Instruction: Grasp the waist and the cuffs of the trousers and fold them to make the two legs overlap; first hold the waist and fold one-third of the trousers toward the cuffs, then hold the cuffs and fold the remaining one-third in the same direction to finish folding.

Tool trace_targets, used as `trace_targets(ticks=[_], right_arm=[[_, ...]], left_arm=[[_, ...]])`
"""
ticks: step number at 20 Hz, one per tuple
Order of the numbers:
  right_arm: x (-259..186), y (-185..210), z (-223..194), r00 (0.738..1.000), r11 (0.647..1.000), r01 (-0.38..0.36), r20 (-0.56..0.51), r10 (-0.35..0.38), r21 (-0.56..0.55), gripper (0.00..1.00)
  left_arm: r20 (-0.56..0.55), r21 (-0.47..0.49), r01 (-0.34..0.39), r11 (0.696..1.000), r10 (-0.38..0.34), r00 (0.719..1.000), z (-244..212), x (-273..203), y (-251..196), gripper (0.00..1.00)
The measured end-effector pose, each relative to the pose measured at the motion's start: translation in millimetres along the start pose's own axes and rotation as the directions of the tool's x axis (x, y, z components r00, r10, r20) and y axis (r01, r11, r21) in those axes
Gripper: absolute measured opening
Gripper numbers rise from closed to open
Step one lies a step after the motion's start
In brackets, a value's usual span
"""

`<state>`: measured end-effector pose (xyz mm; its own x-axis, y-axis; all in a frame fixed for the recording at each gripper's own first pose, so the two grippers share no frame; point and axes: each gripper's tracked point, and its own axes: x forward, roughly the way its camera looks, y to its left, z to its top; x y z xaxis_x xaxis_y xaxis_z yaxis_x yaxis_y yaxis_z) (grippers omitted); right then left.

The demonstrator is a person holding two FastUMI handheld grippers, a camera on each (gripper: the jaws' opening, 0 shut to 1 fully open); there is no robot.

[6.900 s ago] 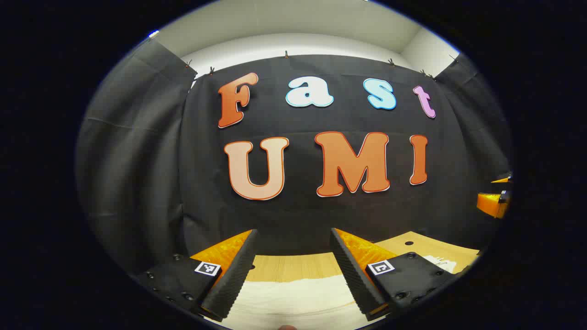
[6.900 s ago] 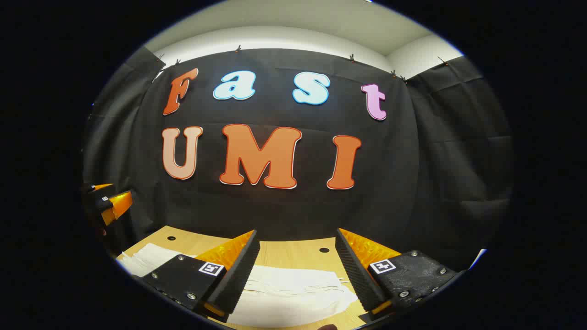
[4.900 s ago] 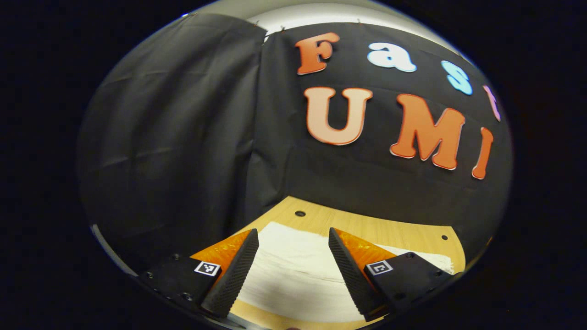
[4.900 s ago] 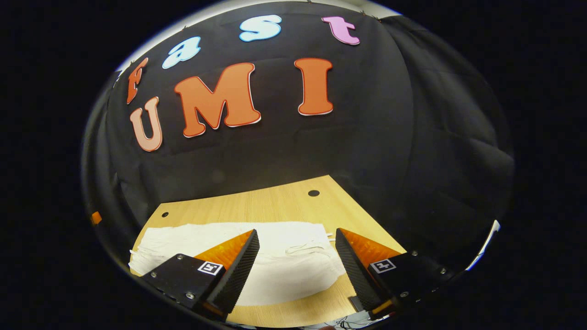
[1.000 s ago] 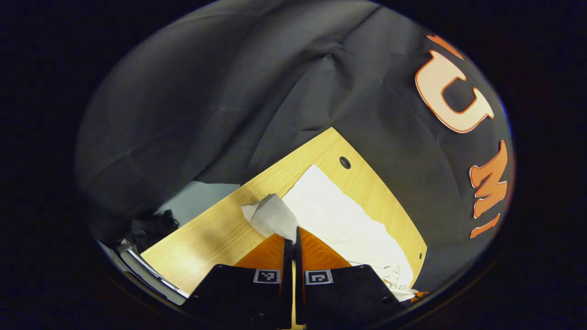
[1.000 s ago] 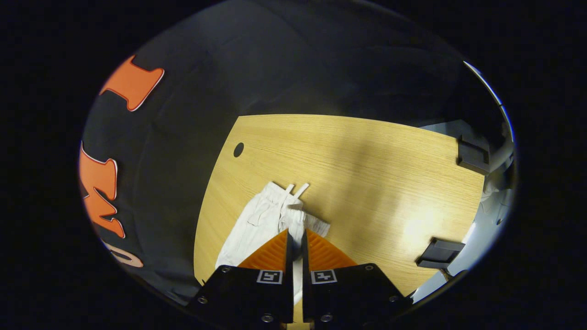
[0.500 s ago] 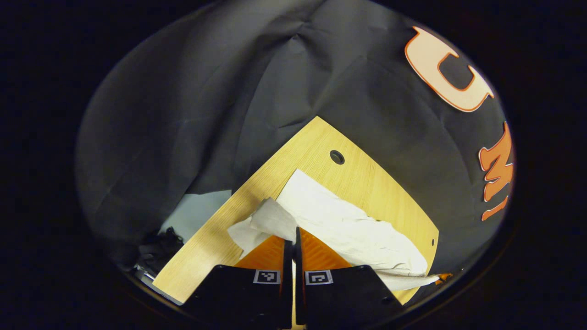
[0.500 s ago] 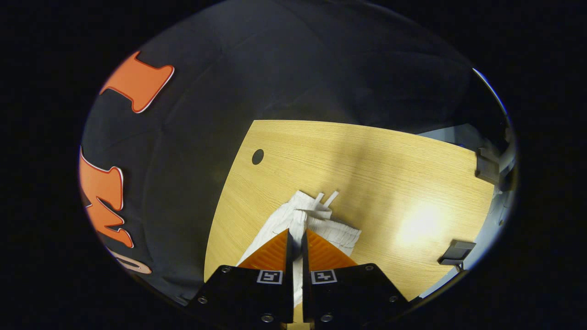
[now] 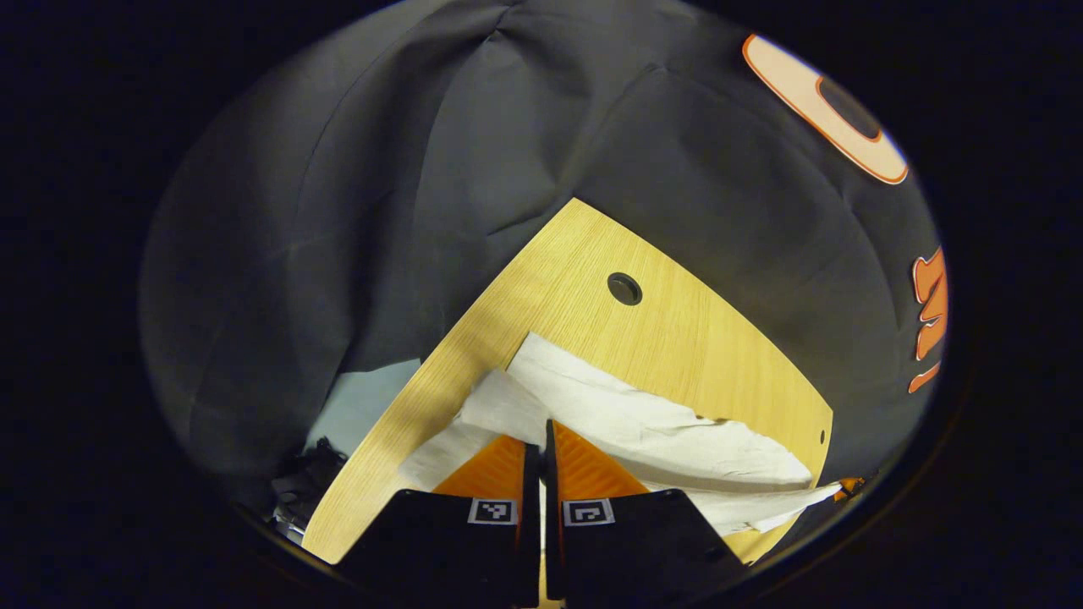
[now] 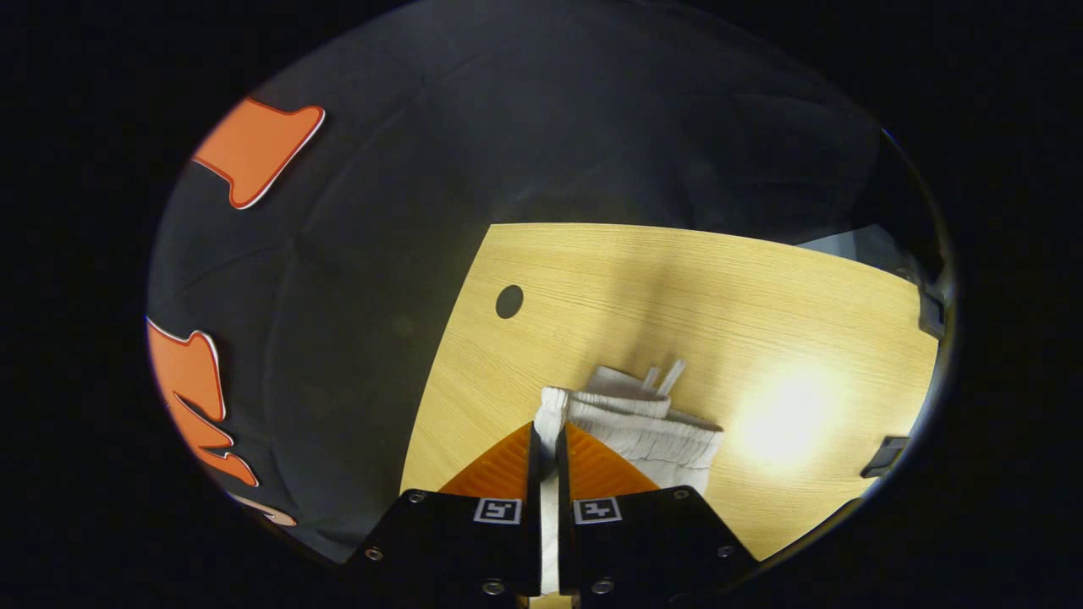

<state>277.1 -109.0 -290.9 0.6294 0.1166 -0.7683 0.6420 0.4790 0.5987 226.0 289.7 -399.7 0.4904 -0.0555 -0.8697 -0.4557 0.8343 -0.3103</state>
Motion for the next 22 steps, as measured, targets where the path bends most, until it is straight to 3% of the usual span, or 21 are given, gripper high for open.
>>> trace_targets(ticks=[5,8,9,14,17,18,22], right_arm=[[22.0,30.5,2.1,0.998,0.999,-0.046,0.038,0.046,0.000,0.08],[26.3,44.3,2.1,0.994,0.995,-0.096,0.049,0.098,-0.031,0.13],[24.6,45.4,2.8,0.992,0.992,-0.114,0.049,0.117,-0.054,0.16],[9.7,21.8,11.3,0.994,0.982,-0.095,0.042,0.103,-0.165,0.56],[4.9,-7.7,12.7,0.998,0.973,-0.051,0.024,0.058,-0.224,0.68],[3.3,-16.3,11.9,0.999,0.973,-0.045,0.013,0.049,-0.226,0.73],[3.5,-49.9,0.0,0.999,0.972,-0.034,-0.038,0.026,-0.232,0.80]], left_arm=[[-0.026,-0.014,-0.002,1.000,0.002,1.000,-4.9,10.1,2.6,0.08],[0.008,-0.041,-0.009,0.999,0.009,1.000,1.5,12.1,1.4,0.09],[0.025,-0.039,-0.006,0.999,0.007,1.000,3.6,9.1,-1.8,0.19],[0.134,-0.002,-0.019,1.000,0.020,0.991,10.7,-28.4,-19.2,0.80],[0.158,0.034,-0.028,0.999,0.022,0.987,-0.3,-45.9,-34.4,0.89],[0.159,0.054,-0.030,0.998,0.021,0.987,-4.6,-51.1,-39.2,1.00],[0.175,0.134,-0.037,0.990,0.013,0.984,-25.4,-67.4,-60.9,0.99]])
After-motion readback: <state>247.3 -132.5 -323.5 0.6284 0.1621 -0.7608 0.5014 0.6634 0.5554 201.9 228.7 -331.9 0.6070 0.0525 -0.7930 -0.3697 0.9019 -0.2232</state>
